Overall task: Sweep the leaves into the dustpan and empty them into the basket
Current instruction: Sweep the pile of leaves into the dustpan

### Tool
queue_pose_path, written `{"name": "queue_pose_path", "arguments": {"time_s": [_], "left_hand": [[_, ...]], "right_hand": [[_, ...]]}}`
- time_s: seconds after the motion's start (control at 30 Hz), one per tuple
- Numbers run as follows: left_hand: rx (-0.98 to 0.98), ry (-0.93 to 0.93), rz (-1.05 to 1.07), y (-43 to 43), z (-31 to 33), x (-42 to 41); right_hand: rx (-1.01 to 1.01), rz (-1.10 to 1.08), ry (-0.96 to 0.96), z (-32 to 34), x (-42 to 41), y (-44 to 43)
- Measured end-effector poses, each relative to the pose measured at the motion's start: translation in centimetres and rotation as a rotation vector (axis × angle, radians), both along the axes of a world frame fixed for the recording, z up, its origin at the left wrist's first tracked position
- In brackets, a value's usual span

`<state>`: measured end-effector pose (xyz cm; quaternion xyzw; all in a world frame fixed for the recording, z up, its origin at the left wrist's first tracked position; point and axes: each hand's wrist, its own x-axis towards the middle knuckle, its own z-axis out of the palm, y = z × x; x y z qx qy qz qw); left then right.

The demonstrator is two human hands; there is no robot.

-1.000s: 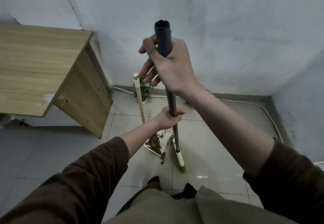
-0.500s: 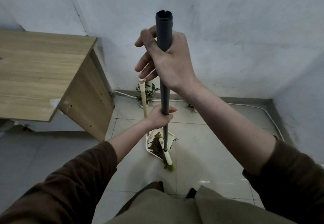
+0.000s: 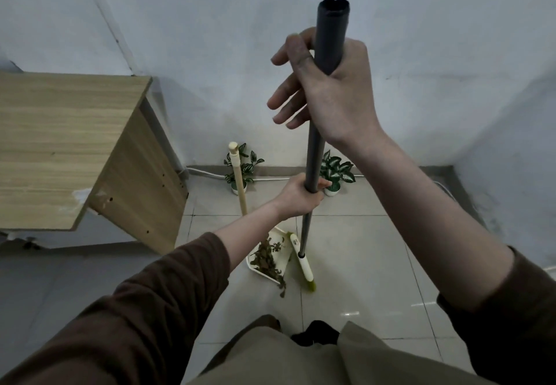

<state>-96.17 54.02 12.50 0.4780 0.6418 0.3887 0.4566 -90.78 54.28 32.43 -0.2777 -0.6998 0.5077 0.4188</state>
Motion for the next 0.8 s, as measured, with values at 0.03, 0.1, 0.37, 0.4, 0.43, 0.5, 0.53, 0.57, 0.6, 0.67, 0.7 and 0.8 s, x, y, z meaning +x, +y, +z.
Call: {"name": "queue_pose_path", "arguments": {"time_s": [0.03,0.1,0.37,0.4,0.43,0.5,0.53,0.57,0.6,0.67,0.7,0.8], "left_hand": [[-0.002,-0.008,-0.006,0.3,0.0,0.5],[-0.017,-0.007,-0.025,1.0,-0.3,1.5],[-0.083,0.020,-0.106,3.8,-1.9,5.6],[-0.089,0.031,-0.118,4.1,-2.1,6.1],[-0.093,0.038,-0.134,4.5,-2.2,6.6],[-0.093,0.044,-0.163,5.0,-2.3,7.2],[-0.092,0.045,-0.173,5.4,-2.3,7.6],[-0.093,0.048,-0.181,5.6,-2.2,7.9],[-0.092,0.049,-0.185,5.9,-2.1,8.2],[-0.095,0.045,-0.189,6.3,-2.0,8.8],[-0.102,0.043,-0.191,6.5,-1.9,9.0],[-0.111,0.069,-0.216,7.0,-2.0,9.4]], "right_hand": [[-0.006,-0.017,-0.007,-0.1,0.3,0.3],[-0.016,-0.051,-0.017,-0.5,1.1,0.9],[-0.082,-0.154,-0.036,-2.3,4.8,3.7],[-0.095,-0.164,-0.036,-2.4,5.3,4.1],[-0.104,-0.173,-0.035,-2.5,5.9,4.5],[-0.108,-0.183,-0.028,-2.5,6.8,5.3],[-0.108,-0.185,-0.024,-2.5,7.3,5.7],[-0.106,-0.185,-0.020,-2.4,7.8,6.1],[-0.103,-0.183,-0.015,-2.4,8.3,6.5],[-0.102,-0.179,0.001,-2.4,9.0,7.1],[-0.104,-0.177,0.012,-2.3,9.3,7.3],[-0.108,-0.170,0.041,-2.4,9.8,8.0]]}}
